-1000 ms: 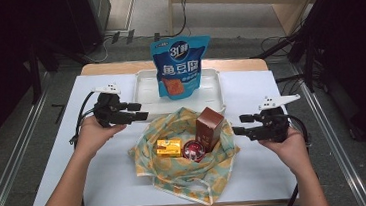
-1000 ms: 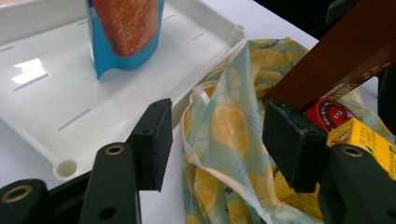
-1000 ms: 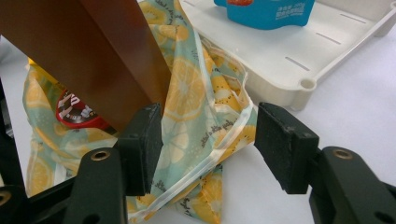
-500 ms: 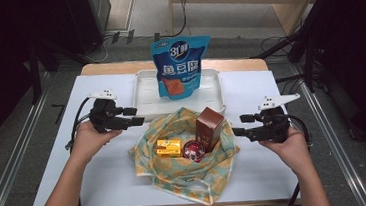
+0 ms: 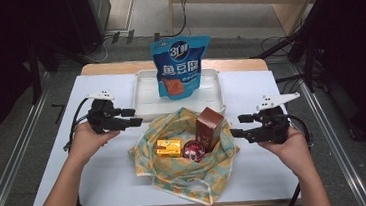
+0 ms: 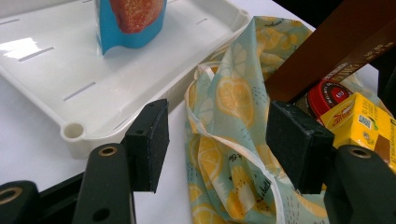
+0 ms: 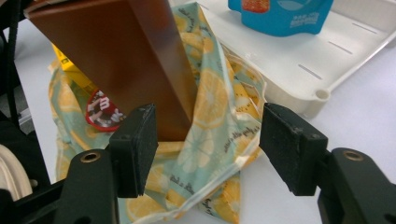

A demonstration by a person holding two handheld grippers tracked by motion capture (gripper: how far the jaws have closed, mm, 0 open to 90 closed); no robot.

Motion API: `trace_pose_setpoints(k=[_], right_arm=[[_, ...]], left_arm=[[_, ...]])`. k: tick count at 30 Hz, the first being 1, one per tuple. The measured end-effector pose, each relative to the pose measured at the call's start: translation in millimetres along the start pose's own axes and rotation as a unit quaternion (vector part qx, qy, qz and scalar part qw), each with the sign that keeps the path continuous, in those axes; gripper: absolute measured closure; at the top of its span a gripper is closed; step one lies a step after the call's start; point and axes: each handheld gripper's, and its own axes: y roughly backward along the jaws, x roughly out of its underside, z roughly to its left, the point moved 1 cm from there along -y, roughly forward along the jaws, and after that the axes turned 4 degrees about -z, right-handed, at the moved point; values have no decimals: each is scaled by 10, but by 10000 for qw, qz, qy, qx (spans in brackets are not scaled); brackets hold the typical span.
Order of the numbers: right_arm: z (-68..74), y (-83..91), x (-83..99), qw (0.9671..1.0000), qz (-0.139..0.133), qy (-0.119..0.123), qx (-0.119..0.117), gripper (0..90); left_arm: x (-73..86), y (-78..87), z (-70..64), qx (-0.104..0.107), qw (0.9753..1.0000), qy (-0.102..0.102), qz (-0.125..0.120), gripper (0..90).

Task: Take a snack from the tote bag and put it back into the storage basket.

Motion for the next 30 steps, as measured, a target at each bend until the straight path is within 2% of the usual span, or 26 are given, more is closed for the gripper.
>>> trace_pose_setpoints(k=[10, 13, 17, 21, 25, 30], right_arm=[[143, -37, -97, 9998, 43, 167, -136, 363], [179, -51, -128, 9997, 23, 180, -138, 336], [221, -73, -158, 9995, 11, 188, -260, 290], [268, -109, -183, 9994, 29, 248, -238, 252], [308, -148, -208, 9996, 36, 173, -228, 233], [374, -218, -242, 9993, 54, 236, -284, 225]], left_arm=[[22, 27, 24, -68, 10000, 26, 31, 399], [21, 38, 23, -75, 10000, 26, -2, 398], [25, 42, 29, -82, 10000, 53, -8, 398], [26, 47, 33, -76, 10000, 57, -6, 399], [25, 54, 37, -63, 10000, 60, -34, 399], [26, 55, 46, -81, 9999, 79, -38, 399]])
